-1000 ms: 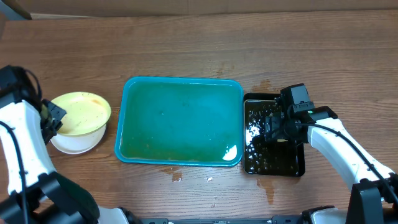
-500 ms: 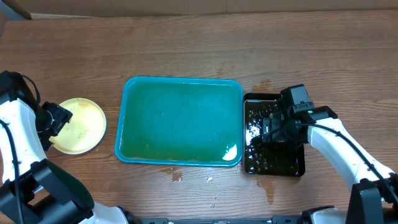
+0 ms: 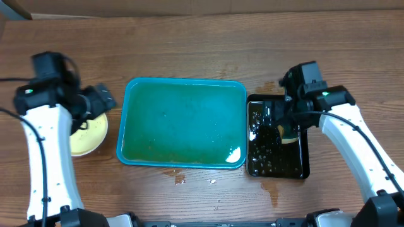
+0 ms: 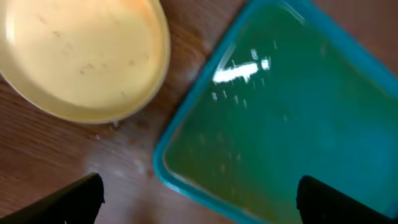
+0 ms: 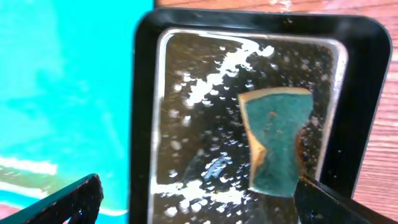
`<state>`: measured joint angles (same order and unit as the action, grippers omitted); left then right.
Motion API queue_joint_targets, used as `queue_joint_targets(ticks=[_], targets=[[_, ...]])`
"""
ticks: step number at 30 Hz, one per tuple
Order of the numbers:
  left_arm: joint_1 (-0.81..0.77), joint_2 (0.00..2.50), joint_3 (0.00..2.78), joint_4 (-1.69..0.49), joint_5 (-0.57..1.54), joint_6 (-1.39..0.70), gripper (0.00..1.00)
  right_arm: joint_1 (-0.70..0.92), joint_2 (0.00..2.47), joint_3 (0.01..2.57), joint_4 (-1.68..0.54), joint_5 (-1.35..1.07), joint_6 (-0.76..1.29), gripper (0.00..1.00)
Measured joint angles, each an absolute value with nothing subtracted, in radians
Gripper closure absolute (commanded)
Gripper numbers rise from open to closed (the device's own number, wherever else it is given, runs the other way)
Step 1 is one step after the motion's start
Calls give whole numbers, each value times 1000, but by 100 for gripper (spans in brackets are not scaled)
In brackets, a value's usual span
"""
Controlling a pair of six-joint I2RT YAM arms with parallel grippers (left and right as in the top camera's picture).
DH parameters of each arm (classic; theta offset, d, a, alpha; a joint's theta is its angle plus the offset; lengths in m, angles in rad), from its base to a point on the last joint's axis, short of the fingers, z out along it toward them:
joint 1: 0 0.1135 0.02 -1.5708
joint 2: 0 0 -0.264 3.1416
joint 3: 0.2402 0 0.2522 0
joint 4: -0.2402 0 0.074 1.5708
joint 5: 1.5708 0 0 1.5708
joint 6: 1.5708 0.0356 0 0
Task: Clean dirty plates on tray and stack at the side
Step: 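Release the plate and sponge, withdraw both grippers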
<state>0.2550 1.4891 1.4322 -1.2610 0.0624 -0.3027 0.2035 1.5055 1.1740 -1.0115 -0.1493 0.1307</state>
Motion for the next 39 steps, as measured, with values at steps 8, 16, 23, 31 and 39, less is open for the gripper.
queue_joint_targets(ticks=[8,16,23,31,39], targets=[[210,1488,1432,-1507,82,-241,0,204,1505,1206,-1155,-185,160,0],[210,1237,1301,-1406,144,-154,0,216,1306,1147,-1146,-101,260,0],[210,846,1122,-1197,287,-63,0,293,922,1010,-1039,7,301,0],[210,577,1055,-1158,332,-44,0,302,721,974,-1058,64,314,0],[210,566,1048,-1158,338,-41,0,302,723,974,-1058,72,315,0]])
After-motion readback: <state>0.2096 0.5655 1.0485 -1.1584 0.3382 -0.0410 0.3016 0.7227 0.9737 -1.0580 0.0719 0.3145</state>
